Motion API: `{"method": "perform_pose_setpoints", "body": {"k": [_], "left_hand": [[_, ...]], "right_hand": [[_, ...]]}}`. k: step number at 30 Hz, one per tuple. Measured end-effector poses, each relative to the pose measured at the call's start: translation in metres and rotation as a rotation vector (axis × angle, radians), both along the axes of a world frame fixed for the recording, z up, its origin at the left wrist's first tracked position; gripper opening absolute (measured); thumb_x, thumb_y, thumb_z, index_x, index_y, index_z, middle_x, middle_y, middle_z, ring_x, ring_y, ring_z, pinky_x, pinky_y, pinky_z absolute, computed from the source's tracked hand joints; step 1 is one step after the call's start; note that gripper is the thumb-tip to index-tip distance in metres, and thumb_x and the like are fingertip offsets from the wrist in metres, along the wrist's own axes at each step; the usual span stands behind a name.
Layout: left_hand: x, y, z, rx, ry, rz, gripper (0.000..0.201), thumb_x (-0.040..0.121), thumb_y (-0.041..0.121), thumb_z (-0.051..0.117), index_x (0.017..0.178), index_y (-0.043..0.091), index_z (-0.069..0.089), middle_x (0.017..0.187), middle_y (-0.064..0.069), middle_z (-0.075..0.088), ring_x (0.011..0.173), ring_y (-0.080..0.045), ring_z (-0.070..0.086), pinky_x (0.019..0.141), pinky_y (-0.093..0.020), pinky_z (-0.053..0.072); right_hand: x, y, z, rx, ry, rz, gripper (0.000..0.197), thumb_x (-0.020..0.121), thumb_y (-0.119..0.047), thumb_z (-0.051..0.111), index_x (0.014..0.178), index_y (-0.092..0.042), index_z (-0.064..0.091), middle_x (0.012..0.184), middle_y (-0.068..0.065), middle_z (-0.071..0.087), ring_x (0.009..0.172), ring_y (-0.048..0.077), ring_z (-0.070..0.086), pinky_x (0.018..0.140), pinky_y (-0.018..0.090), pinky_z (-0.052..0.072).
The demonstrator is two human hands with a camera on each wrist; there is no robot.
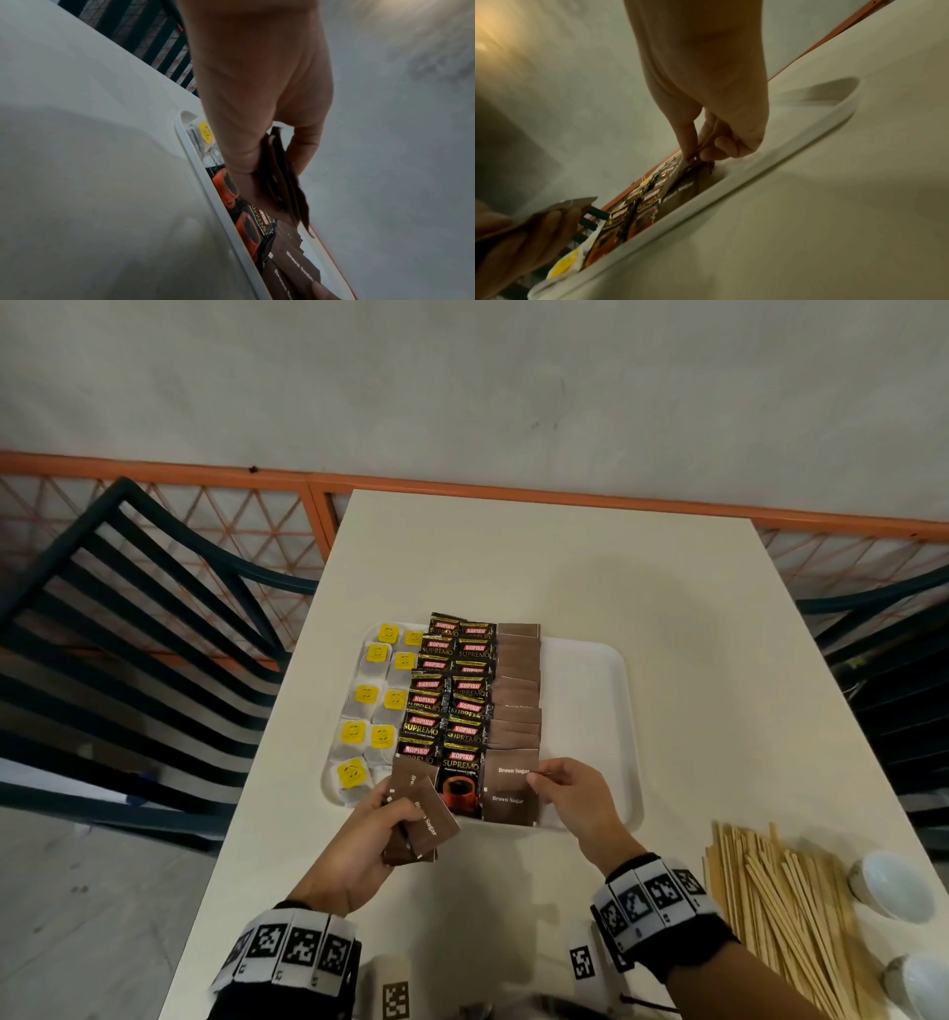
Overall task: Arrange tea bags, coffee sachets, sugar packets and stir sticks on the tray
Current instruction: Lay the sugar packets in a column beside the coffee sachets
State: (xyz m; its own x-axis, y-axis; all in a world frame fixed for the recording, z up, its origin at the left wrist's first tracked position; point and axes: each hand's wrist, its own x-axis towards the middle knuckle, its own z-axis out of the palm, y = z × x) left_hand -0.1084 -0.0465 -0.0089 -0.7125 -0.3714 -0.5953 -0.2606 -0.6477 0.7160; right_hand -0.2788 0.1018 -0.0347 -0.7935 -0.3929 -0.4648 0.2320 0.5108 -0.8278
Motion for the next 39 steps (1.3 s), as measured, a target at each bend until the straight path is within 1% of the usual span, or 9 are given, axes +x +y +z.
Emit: {"method": "perform_pose_setpoints", "body": {"k": [2, 6, 12, 17, 23, 26, 31, 35, 39], "left_hand": [[0.001, 0.0, 0.0, -0.002, -0.009, 0.0, 0.04, 0.082, -0.005, 0.05, 0.117, 0.012, 0.055, 0.093, -0.015, 0.063, 0.075, -0.024, 0.063, 0.052, -0.032, 0.054], [0.001, 0.001, -0.001, -0.005, -0.023, -0.005, 0.037, 0.088, -0.006, 0.045, 0.117, 0.013, 0.056, 0.095, -0.014, 0.064, 0.079, -0.024, 0.063, 0.052, -0.032, 0.055], [-0.001, 0.004, 0.001, -0.011, -0.011, -0.007, 0.037, 0.085, -0.003, 0.055, 0.118, 0.014, 0.058, 0.1, -0.012, 0.069, 0.078, -0.019, 0.069, 0.053, -0.03, 0.054], [-0.004, 0.006, 0.002, -0.033, 0.009, 0.017, 0.037, 0.084, -0.002, 0.058, 0.119, 0.009, 0.057, 0.1, -0.012, 0.07, 0.079, -0.018, 0.07, 0.058, -0.028, 0.055], [-0.006, 0.005, 0.0, -0.059, 0.001, 0.055, 0.036, 0.084, 0.001, 0.059, 0.12, 0.006, 0.056, 0.101, -0.015, 0.07, 0.079, -0.021, 0.071, 0.057, -0.028, 0.055], [-0.005, 0.004, -0.001, -0.065, -0.019, 0.071, 0.036, 0.085, 0.003, 0.06, 0.12, 0.01, 0.057, 0.1, -0.013, 0.069, 0.077, -0.02, 0.069, 0.054, -0.029, 0.054], [-0.006, 0.004, -0.004, -0.082, -0.048, 0.024, 0.037, 0.082, -0.001, 0.062, 0.118, 0.008, 0.058, 0.101, -0.018, 0.069, 0.079, -0.023, 0.069, 0.062, -0.031, 0.056], [-0.009, 0.004, -0.004, -0.085, -0.042, 0.042, 0.036, 0.081, -0.001, 0.062, 0.116, 0.008, 0.058, 0.098, -0.016, 0.07, 0.076, -0.022, 0.069, 0.06, -0.029, 0.056], [-0.012, 0.005, -0.004, -0.069, -0.037, 0.029, 0.034, 0.082, -0.001, 0.061, 0.114, 0.011, 0.059, 0.088, -0.01, 0.072, 0.069, -0.018, 0.071, 0.055, -0.026, 0.055]], "right_hand": [[0.001, 0.0, -0.004, 0.046, 0.054, -0.004, 0.011, 0.082, -0.015, 0.067, 0.091, -0.011, 0.064, 0.088, 0.003, 0.066, 0.083, 0.017, 0.059, 0.076, 0.024, 0.046], [0.004, 0.001, -0.004, 0.071, 0.12, -0.005, 0.009, 0.084, -0.018, 0.065, 0.091, -0.014, 0.061, 0.081, -0.002, 0.061, 0.077, 0.011, 0.055, 0.064, 0.014, 0.041], [0.008, -0.001, 0.001, 0.122, 0.211, 0.022, 0.019, 0.085, -0.024, 0.064, 0.095, -0.02, 0.049, 0.082, -0.004, 0.055, 0.074, 0.008, 0.053, 0.056, 0.012, 0.036], [0.024, -0.009, 0.013, 0.043, 0.371, 0.273, 0.011, 0.089, -0.027, 0.057, 0.096, -0.019, 0.055, 0.089, -0.003, 0.055, 0.078, 0.005, 0.051, 0.066, 0.01, 0.038], [0.041, -0.02, 0.031, -0.116, -0.008, 0.571, 0.015, 0.089, -0.026, 0.059, 0.095, -0.012, 0.062, 0.077, -0.007, 0.061, 0.062, 0.002, 0.056, 0.057, 0.01, 0.043], [0.041, -0.023, 0.033, -0.151, -0.118, 0.535, 0.012, 0.089, -0.015, 0.058, 0.096, -0.005, 0.057, 0.081, 0.001, 0.064, 0.068, 0.01, 0.062, 0.057, 0.018, 0.047], [0.037, -0.021, 0.04, -0.304, -0.378, 0.409, 0.008, 0.091, -0.011, 0.054, 0.096, -0.012, 0.048, 0.094, 0.011, 0.063, 0.083, 0.031, 0.067, 0.064, 0.031, 0.057], [0.035, -0.021, 0.039, -0.27, -0.409, 0.5, 0.029, 0.084, -0.006, 0.064, 0.105, -0.012, 0.046, 0.099, 0.009, 0.064, 0.084, 0.022, 0.068, 0.069, 0.033, 0.058], [0.032, -0.024, 0.035, -0.249, -0.358, 0.439, 0.015, 0.089, -0.006, 0.055, 0.102, -0.013, 0.049, 0.097, 0.008, 0.065, 0.083, 0.017, 0.068, 0.073, 0.031, 0.057]]}}
